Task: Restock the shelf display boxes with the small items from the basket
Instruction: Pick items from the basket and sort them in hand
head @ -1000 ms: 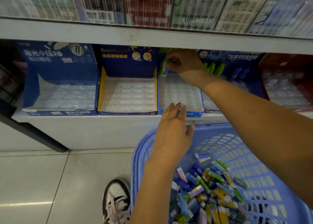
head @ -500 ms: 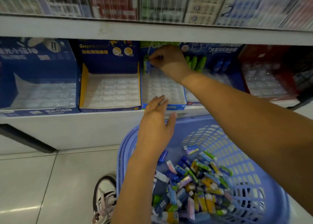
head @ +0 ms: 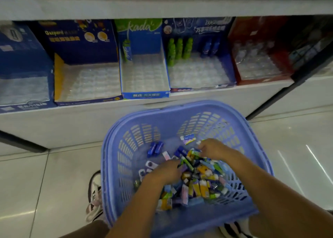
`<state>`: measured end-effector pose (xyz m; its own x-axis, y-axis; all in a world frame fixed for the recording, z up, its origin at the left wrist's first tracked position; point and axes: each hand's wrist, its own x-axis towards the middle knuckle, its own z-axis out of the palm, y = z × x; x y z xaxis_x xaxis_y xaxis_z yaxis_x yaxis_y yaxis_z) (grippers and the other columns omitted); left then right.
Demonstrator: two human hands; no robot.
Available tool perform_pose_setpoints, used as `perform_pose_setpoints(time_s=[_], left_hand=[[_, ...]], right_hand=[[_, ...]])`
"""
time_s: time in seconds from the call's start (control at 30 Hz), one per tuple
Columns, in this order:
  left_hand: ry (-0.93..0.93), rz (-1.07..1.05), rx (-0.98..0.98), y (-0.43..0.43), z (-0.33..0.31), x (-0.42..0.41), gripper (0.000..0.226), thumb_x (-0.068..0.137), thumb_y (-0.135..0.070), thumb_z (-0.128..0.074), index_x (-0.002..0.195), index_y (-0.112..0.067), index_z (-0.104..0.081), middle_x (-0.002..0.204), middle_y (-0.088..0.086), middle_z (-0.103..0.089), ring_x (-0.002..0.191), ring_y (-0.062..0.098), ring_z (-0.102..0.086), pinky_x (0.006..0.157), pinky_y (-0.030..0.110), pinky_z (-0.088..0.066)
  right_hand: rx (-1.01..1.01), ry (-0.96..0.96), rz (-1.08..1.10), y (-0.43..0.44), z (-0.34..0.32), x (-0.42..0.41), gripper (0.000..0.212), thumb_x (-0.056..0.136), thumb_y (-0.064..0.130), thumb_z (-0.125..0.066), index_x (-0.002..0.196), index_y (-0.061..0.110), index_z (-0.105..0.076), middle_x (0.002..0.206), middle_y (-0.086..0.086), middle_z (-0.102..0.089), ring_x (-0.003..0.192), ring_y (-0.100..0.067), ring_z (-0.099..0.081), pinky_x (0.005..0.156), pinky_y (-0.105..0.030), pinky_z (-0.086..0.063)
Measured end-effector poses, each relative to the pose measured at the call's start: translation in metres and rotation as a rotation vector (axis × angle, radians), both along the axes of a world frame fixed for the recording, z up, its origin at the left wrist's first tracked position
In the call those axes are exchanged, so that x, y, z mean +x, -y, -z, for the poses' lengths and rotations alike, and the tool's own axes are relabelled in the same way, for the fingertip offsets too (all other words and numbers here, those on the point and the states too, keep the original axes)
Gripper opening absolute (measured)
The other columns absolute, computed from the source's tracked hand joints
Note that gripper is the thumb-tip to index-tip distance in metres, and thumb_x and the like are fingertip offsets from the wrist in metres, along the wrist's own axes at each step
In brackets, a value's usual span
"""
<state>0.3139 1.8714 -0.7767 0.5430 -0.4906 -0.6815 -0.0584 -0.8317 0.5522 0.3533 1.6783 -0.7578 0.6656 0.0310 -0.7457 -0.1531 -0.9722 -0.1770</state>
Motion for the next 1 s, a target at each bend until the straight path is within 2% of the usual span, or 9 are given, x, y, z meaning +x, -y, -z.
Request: perform_pose_setpoints(time_s=[0.1,0.23,0.33,0.53,0.63,0.7,0.77,0.9,1.0], left_hand=[[-0.011,0.096,0.076,0.005,0.01,-0.004,0.041,0.096,-0.014,-0.041,0.137,-0.012,-0.04,0.13,0.019,-0.05,0.109,0.035,-0.053,0.085,0.037,-0.045],[-0.008,0.028,0.119,0.002,0.018,-0.007,0.031,0.098,-0.025,-0.041,0.125,-0.011,-0.051,0.124,0.017,-0.057,0.106,0.035,-0.056,0.085,0.037,-0.046],[0.074,-0.271,0.029,0.005,0.021,0.004,0.027,0.097,-0.027,-0.044,0.085,-0.008,-0.06,0.092,0.017,-0.062,0.082,0.026,-0.059,0.069,0.031,-0.041],[-0.175,-1.063,-0.363,0.007,0.022,0.03,0.031,0.095,-0.03,-0.056,0.072,-0.011,-0.062,0.082,0.017,-0.065,0.072,0.029,-0.063,0.079,0.045,-0.055],[-0.217,-1.279,-0.415,0.0,0.025,0.035,0.025,0.097,-0.02,-0.053,0.079,-0.007,-0.064,0.068,0.011,-0.067,0.057,0.022,-0.065,0.062,0.035,-0.059],[-0.306,-1.427,-0.513,-0.006,0.023,0.04,0.024,0.098,-0.017,-0.048,0.088,-0.001,-0.063,0.067,0.008,-0.068,0.056,0.019,-0.066,0.053,0.027,-0.057],[-0.408,-1.509,-0.608,-0.009,0.019,0.045,0.023,0.099,-0.018,-0.047,0.103,0.001,-0.061,0.083,0.01,-0.069,0.074,0.02,-0.066,0.061,0.029,-0.056],[-0.522,-1.538,-0.665,-0.009,0.012,0.047,0.026,0.099,-0.021,-0.047,0.109,-0.001,-0.059,0.093,0.011,-0.067,0.082,0.021,-0.064,0.07,0.032,-0.053],[-0.562,-1.531,-0.653,-0.01,0.009,0.044,0.026,0.099,-0.024,-0.047,0.103,-0.003,-0.062,0.089,0.011,-0.067,0.08,0.021,-0.064,0.067,0.032,-0.054]], right_hand=[[0.008,0.042,0.044,0.002,0.037,-0.007,0.043,0.093,0.021,-0.057,0.134,0.006,-0.051,0.139,-0.015,-0.048,0.122,-0.03,-0.049,0.101,-0.036,-0.042],[0.029,0.15,0.074,-0.002,0.053,-0.003,0.005,0.086,0.018,-0.059,0.085,0.013,-0.059,0.092,-0.008,-0.058,0.095,-0.027,-0.057,0.085,-0.034,-0.046],[0.239,0.131,0.172,-0.011,0.048,0.007,0.026,0.084,0.02,-0.067,0.062,0.013,-0.055,0.066,-0.006,-0.054,0.076,-0.02,-0.053,0.068,-0.027,-0.038],[0.674,0.097,0.255,-0.031,0.034,0.012,0.026,0.074,0.024,-0.08,0.095,0.014,-0.07,0.088,-0.004,-0.072,0.078,-0.01,-0.067,0.069,-0.02,-0.055],[0.889,-0.051,0.651,-0.024,0.044,0.02,0.024,0.083,0.021,-0.072,0.104,0.01,-0.067,0.09,-0.008,-0.071,0.079,-0.016,-0.069,0.069,-0.022,-0.055],[0.815,-0.034,1.106,-0.018,0.064,0.027,0.033,0.086,0.016,-0.068,0.111,-0.004,-0.061,0.084,-0.016,-0.066,0.07,-0.024,-0.064,0.071,-0.032,-0.057],[0.639,0.066,1.38,-0.013,0.086,0.035,0.036,0.084,0.013,-0.071,0.108,-0.011,-0.059,0.072,-0.017,-0.061,0.06,-0.024,-0.06,0.072,-0.039,-0.057],[0.552,0.122,1.531,-0.019,0.11,0.053,0.028,0.081,0.018,-0.074,0.094,-0.003,-0.06,0.064,-0.012,-0.06,0.056,-0.02,-0.06,0.08,-0.043,-0.058],[0.437,0.158,1.51,-0.019,0.115,0.062,0.028,0.079,0.014,-0.074,0.065,-0.001,-0.056,0.052,-0.01,-0.056,0.049,-0.017,-0.056,0.076,-0.038,-0.058]])
